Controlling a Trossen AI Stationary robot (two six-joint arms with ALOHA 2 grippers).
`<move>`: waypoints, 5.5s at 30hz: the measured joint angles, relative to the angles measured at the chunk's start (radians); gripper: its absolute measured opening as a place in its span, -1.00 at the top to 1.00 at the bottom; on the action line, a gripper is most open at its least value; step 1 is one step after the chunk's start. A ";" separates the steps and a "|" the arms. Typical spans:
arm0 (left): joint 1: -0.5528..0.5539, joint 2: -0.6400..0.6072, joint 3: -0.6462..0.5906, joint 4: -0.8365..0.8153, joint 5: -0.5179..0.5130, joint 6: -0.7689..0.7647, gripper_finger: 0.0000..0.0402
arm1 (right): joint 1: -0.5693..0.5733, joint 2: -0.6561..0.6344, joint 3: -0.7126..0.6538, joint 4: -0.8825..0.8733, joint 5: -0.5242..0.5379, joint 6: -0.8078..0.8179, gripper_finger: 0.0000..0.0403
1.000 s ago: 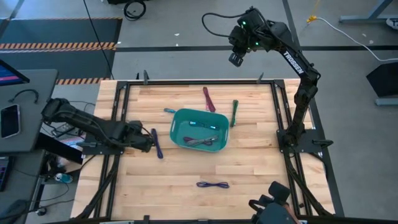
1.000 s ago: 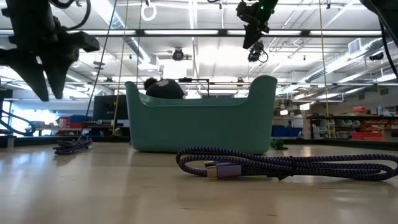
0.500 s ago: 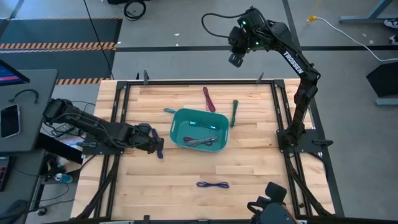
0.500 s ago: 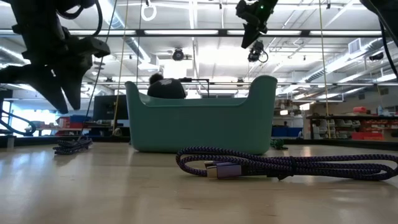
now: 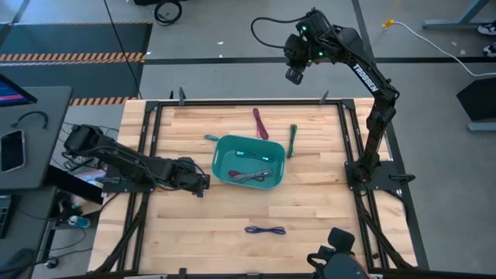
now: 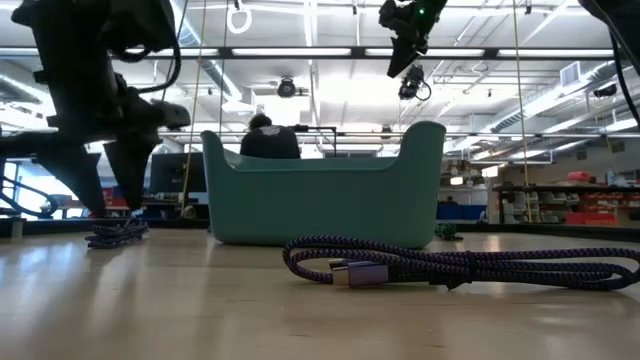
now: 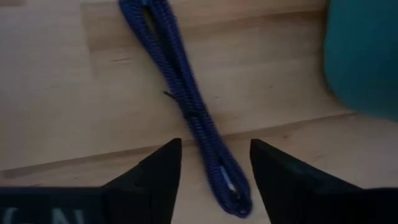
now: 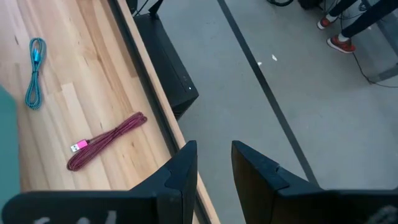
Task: Pick and place USB-C Cables
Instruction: Put the top purple charger cable into the blue bin, then move the blue bin to the center of the table
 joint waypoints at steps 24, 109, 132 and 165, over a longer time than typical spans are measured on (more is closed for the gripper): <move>0.058 0.158 0.003 0.045 0.052 0.058 0.77 | 0.000 0.000 0.000 -0.002 -0.014 0.000 0.48; 0.433 0.757 0.976 -0.148 0.295 2.051 0.88 | -0.282 0.000 0.000 -0.159 -0.042 0.154 0.48; 0.432 0.784 0.974 -0.134 0.299 2.017 0.88 | -0.281 0.000 0.000 -0.159 -0.064 0.154 0.48; 0.405 0.761 1.681 -0.608 0.065 1.760 0.30 | -0.276 0.000 0.000 -0.159 -0.124 0.161 0.48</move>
